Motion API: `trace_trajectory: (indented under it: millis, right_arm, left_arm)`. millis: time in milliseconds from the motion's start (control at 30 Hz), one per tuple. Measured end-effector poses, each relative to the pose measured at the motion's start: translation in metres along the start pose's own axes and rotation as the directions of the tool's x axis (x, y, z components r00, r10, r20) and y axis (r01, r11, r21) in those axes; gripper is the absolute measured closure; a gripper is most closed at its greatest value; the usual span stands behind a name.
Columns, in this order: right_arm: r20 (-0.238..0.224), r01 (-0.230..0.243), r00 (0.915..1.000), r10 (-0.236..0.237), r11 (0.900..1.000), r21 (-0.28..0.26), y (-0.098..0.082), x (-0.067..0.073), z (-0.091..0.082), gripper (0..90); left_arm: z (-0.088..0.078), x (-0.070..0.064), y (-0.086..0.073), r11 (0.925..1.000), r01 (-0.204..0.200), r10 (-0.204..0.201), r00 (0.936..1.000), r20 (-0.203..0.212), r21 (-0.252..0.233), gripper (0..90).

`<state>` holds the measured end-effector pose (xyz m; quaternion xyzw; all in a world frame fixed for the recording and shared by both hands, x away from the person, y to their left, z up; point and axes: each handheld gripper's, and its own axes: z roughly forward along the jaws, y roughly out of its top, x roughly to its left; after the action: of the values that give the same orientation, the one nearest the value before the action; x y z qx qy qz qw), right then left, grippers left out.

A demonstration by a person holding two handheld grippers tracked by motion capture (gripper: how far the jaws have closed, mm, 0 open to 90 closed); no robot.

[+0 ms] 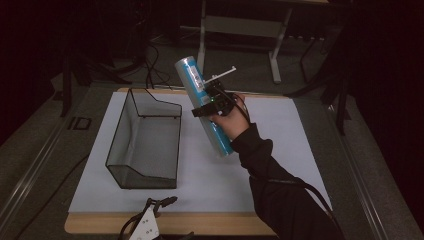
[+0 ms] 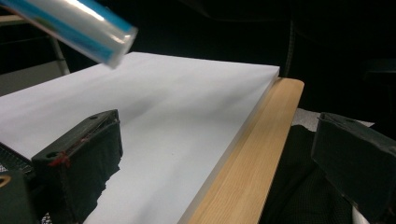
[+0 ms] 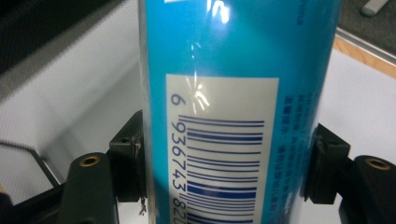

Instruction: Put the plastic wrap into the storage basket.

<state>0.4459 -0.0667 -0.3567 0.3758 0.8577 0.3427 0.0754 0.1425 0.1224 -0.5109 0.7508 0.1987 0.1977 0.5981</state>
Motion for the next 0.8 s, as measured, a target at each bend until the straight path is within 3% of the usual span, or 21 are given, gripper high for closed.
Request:
trace_trajectory:
  millis: [167,300,500,533,567,600,633,700,800]
  right_arm:
    - [-0.03,-0.038,0.9989,0.037,0.998,-0.041,0.009,0.022,0.007,31.8]
    - [-0.053,-0.062,0.9969,0.059,0.996,-0.071,0.012,0.032,0.012,31.8]
    - [-0.098,-0.134,0.9879,0.12,0.979,-0.155,0.014,0.046,0.021,31.8]
    - [-0.105,-0.159,0.9842,0.142,0.972,-0.174,0.014,0.046,0.023,31.8]
    - [-0.133,-0.207,0.974,0.184,0.959,-0.192,0.013,0.047,0.027,31.8]
    - [-0.133,-0.207,0.974,0.184,0.959,-0.192,0.013,0.047,0.027,31.8]
    - [-0.16,-0.247,0.9631,0.216,0.947,-0.205,0.012,0.048,0.031,31.8]
    - [-0.166,-0.254,0.9608,0.222,0.944,-0.21,0.011,0.049,0.034,31.8]
    - [-0.191,-0.291,0.9482,0.254,0.934,-0.205,0.008,0.055,0.043,31.8]
  left_arm:
    - [-0.001,0.001,0.0,1.0,0.001,-0.001,1.0,-0.004,0.0,2.4]
    - [-0.003,0.002,0.001,1.0,0.0,0.0,1.0,-0.009,-0.008,2.4]
    - [-0.004,0.001,0.001,0.9999,-0.007,0.006,0.9999,-0.012,-0.009,2.4]
    - [-0.004,0.001,0.001,0.9999,-0.007,0.007,0.9999,-0.011,-0.01,2.4]
    - [-0.004,0.001,0.001,0.9999,-0.007,0.007,0.9999,-0.011,-0.01,2.4]
    - [-0.005,0.001,0.001,0.9999,-0.009,0.009,0.9999,-0.012,-0.01,2.4]
    - [-0.005,0.001,0.001,0.9999,-0.007,0.007,0.9999,-0.011,-0.013,2.4]
    - [-0.005,0.001,0.001,0.9999,-0.006,0.006,0.9999,-0.013,-0.014,2.4]
    - [-0.006,0.002,0.001,0.9999,-0.003,0.003,0.9999,-0.014,-0.016,2.4]
